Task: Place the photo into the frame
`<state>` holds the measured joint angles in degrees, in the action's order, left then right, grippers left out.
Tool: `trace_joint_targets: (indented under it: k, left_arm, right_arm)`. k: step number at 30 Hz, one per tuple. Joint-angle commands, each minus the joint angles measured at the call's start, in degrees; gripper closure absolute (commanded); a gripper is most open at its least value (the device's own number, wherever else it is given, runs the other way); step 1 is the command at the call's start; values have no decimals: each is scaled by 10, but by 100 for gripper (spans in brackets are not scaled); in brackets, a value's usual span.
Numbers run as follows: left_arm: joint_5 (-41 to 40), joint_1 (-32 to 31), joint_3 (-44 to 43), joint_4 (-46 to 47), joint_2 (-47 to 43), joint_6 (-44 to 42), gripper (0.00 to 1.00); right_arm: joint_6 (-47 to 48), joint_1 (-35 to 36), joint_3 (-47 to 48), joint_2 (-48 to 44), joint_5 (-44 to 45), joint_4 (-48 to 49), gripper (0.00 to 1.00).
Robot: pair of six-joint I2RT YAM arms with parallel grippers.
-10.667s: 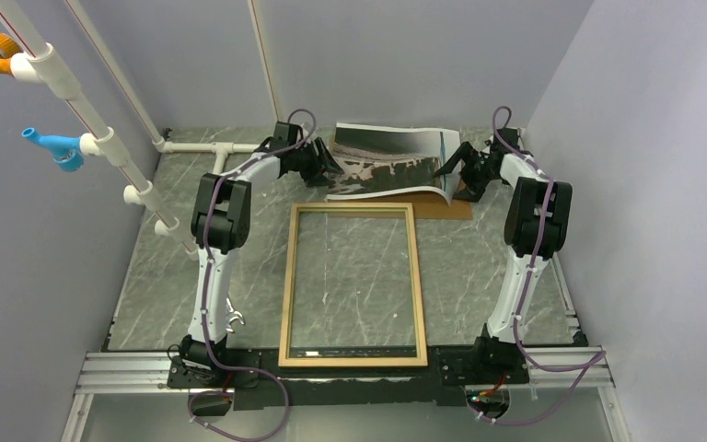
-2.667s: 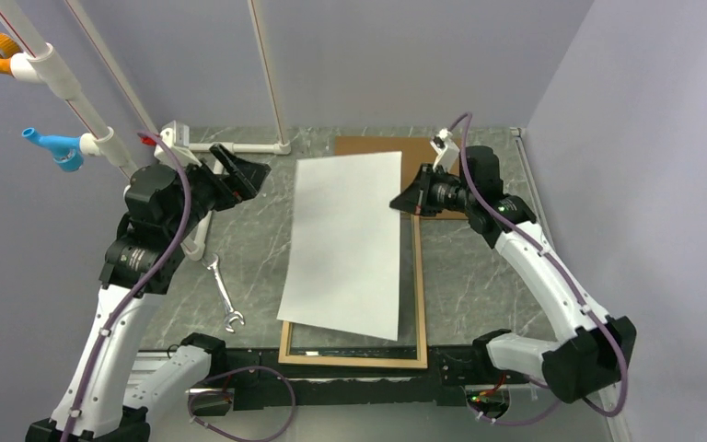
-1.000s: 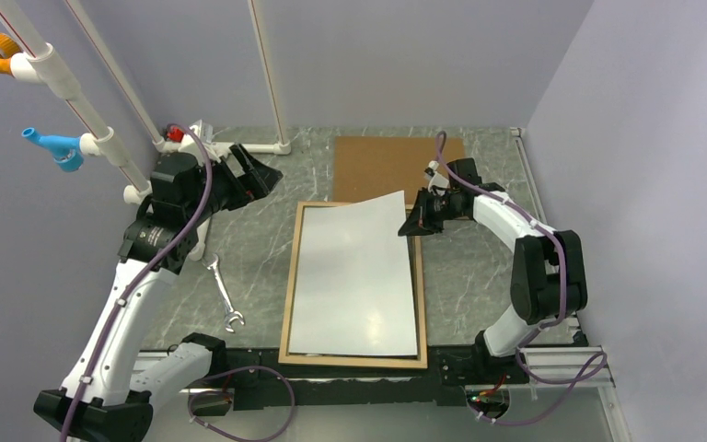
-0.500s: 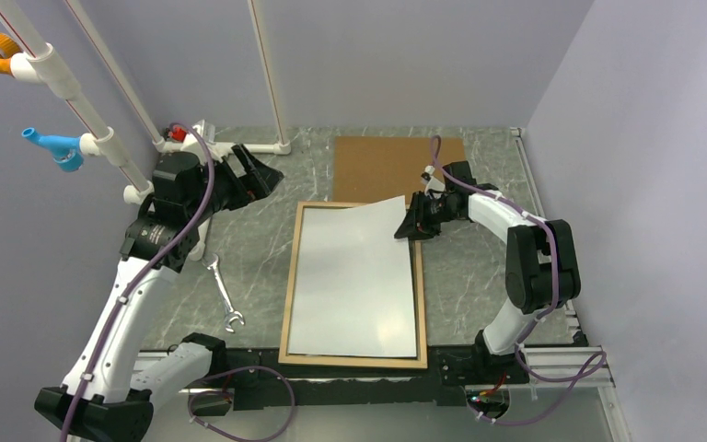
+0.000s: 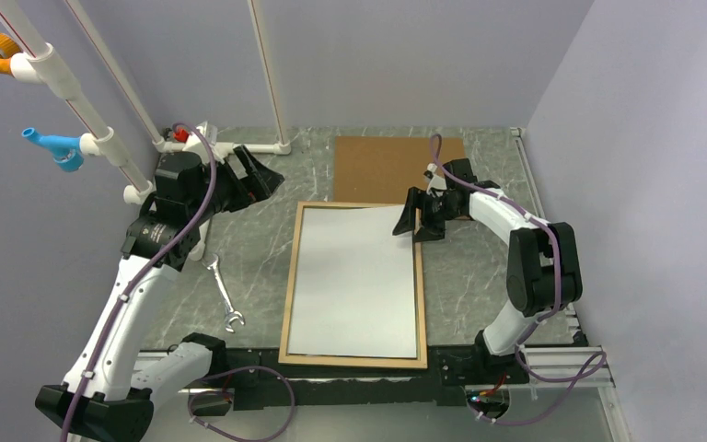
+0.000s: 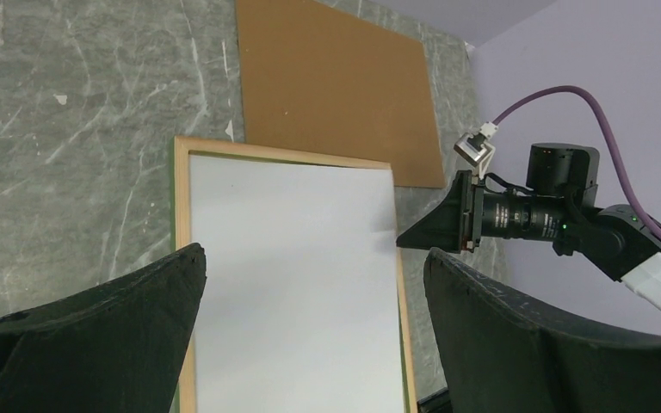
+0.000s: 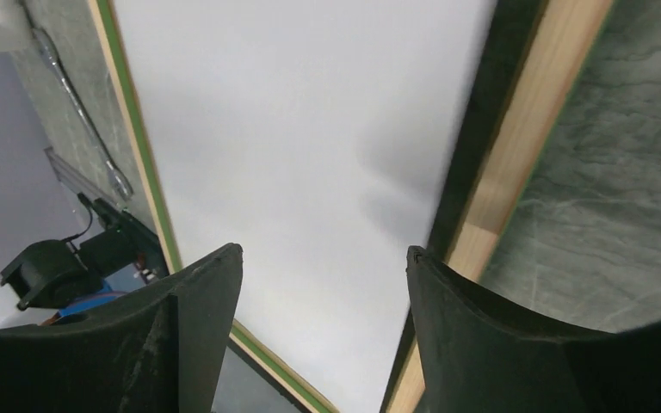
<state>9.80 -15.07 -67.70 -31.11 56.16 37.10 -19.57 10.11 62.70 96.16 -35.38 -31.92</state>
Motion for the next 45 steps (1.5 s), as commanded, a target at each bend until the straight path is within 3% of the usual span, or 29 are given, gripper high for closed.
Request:
trace_joint_targets:
  k: [1,6,11,19,27,31,37,45]
  left_arm:
    - [3,0,2,-3,7,-11,1]
    - [7,0,0,-27,31,-17,1]
    - [40,0,15,-45,78,-30,0]
    - [121,-1,51,-94,235,-64,1]
    - [79,-12,72,-91,314,-81,1]
    - [42,-27,30,-105,340,-95,1]
    - [-26,-65,-100,-154,412,-133,1]
    - [-80,-96,-277,-181,546,-186,2]
  right_arm:
    - [18,1,25,-36,55,-26,27]
    - [23,2,19,-46,90,-34,22]
    - [22,1,6,-50,138,-47,11]
    - [8,1,-29,-44,175,-46,6]
    - [-2,0,-29,-22,188,-40,5]
    - [-5,-3,-15,-10,189,-37,4]
    - [-7,-29,10,15,198,-34,2]
    - [-24,-121,59,49,177,-14,0]
